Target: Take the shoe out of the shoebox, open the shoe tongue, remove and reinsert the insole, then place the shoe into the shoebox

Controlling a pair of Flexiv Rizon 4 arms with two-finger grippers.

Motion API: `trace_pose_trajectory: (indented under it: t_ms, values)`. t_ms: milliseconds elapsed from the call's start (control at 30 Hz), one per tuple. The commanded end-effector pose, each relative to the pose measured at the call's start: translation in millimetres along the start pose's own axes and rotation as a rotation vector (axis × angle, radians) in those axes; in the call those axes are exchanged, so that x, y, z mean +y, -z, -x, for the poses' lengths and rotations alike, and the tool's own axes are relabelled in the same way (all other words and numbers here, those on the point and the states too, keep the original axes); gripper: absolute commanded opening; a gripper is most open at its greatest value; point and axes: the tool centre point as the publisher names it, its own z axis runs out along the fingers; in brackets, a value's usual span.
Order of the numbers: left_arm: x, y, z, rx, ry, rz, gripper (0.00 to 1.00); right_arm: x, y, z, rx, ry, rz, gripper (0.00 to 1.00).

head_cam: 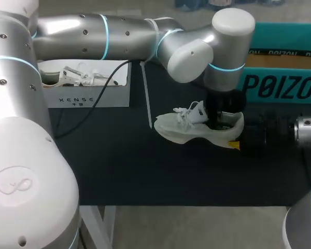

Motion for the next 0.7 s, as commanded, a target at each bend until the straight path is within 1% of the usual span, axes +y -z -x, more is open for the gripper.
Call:
trace_pose_trajectory:
  t_ms: [33,167,267,367,500,533,567,633,700]
  values:
    - [0,-4,-0.8,0.001,-0.004,0.006,0.35,-2.6,-2,-0.6,-0.002,0.0,-0.001,0.0]
    - [0,-9,1.4,-0.002,-0.018,0.015,0.35,-2.6,-2,-0.6,-0.002,0.0,-0.001,0.0]
    - [0,-17,4.2,-0.01,-0.03,0.023,0.35,-2.6,-2,-0.6,-0.002,0.0,-0.001,0.0]
    - [0,-30,7.3,-0.009,-0.054,0.027,0.35,-2.6,-2,-0.6,-0.002,0.0,-0.001,0.0]
    - [-6,-57,8.7,-0.016,-0.098,0.038,0.35,-2.6,-2,-0.6,-0.002,0.0,-0.001,0.0]
    - [-7,-62,7.5,-0.028,-0.114,0.045,0.28,-2.6,-2,-0.6,-0.002,0.0,-0.001,0.0]
    - [-9,-66,5.4,-0.03,-0.13,0.039,0.0,-2.6,-2,-0.6,-0.002,0.0,-0.001,0.0]
    - [-10,-71,3.3,-0.023,-0.141,0.044,0.0,-2.6,-2,-0.6,-0.002,0.0,-0.001,0.0]
    - [-10,-72,1.6,-0.031,-0.127,0.034,0.0,-2.6,-2,-0.6,-0.002,0.0,-0.001,0.0]
